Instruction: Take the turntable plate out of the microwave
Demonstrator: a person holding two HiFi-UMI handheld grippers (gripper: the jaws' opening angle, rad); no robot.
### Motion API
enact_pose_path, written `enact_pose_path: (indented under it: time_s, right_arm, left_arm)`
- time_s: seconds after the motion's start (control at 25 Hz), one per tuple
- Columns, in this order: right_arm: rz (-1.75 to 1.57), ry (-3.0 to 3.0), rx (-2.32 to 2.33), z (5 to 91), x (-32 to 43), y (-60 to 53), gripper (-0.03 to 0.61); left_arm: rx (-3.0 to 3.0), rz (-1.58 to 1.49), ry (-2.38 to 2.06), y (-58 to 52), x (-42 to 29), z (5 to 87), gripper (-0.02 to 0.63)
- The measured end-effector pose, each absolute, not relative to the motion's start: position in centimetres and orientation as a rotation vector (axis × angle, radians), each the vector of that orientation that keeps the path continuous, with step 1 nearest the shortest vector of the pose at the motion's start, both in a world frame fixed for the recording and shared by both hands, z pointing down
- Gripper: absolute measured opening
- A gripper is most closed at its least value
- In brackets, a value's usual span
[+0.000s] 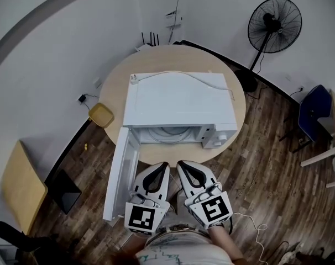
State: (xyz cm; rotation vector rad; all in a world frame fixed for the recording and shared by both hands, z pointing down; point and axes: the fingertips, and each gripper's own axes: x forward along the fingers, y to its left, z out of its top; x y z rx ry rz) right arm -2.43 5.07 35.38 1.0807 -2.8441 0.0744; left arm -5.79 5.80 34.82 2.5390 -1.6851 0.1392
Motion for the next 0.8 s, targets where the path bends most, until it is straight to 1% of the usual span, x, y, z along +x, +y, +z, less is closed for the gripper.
enact_pose_path:
  time_s: [0.48,0.8]
  right_arm:
    - [0.059,-2.891,0.991,34.5,-2.1,-5.1,-0.008]
    - [0.064,-2.959,0.915,34.1,-1.5,-8.8,-0.009]
  left_arm:
    - [2.514,0.183,-1.733,-4.3,-4.9,34.4,0.015]
    - [2.469,0.177,-1.795,-8.0,-4.6,34.0,0.015]
